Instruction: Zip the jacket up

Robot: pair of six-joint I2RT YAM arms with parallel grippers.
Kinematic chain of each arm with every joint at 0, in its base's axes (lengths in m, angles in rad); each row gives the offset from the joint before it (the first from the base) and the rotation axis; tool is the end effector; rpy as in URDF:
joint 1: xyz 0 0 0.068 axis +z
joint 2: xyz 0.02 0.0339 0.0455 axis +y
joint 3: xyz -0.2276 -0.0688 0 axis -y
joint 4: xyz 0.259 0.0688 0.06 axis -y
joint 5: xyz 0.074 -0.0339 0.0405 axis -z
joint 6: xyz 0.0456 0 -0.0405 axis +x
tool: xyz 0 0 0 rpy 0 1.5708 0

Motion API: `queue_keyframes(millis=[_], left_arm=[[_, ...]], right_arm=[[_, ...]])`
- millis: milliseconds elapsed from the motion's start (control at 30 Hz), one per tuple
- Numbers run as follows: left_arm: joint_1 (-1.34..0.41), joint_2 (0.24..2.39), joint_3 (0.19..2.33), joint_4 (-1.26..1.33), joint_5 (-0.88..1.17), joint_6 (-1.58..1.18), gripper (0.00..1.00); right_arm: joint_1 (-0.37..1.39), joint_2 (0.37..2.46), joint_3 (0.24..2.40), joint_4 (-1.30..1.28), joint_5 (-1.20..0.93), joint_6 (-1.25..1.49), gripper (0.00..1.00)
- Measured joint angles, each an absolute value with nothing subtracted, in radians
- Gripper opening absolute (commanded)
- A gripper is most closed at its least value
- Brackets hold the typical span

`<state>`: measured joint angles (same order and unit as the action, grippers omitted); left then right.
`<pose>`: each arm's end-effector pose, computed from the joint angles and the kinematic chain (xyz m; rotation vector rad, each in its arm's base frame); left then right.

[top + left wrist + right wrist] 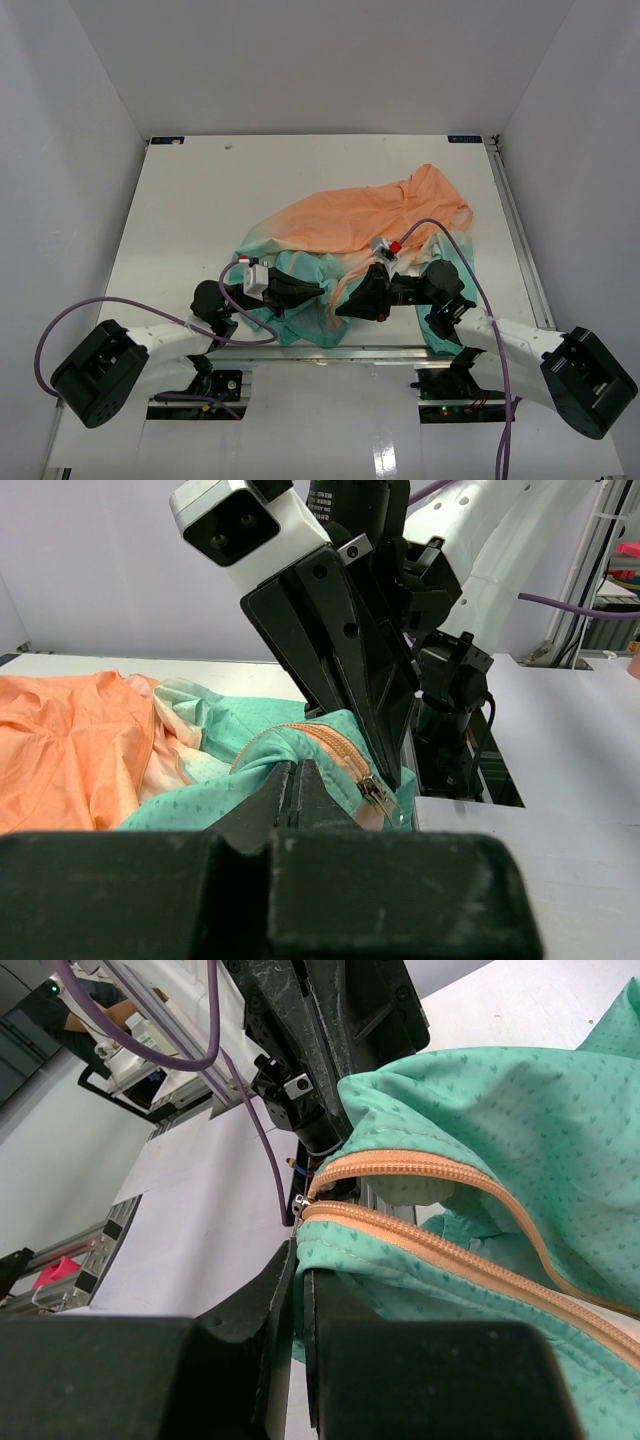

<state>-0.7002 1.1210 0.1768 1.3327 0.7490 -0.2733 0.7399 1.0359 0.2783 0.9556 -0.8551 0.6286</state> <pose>0.1489 -0.1661 0.1845 0.9477 1.0312 -1.2621 0.1505 0.1840 0.1954 -0.8999 1.4253 1.6566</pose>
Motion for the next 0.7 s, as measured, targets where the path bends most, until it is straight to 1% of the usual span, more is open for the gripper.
queue_keyframes(millis=[700], left_arm=[[-0.7,1.116,0.174,1.333,0.756,-0.258,0.0]], right_arm=[[0.717,1.036,0.278,0.963,-0.831,0.675,0.08]])
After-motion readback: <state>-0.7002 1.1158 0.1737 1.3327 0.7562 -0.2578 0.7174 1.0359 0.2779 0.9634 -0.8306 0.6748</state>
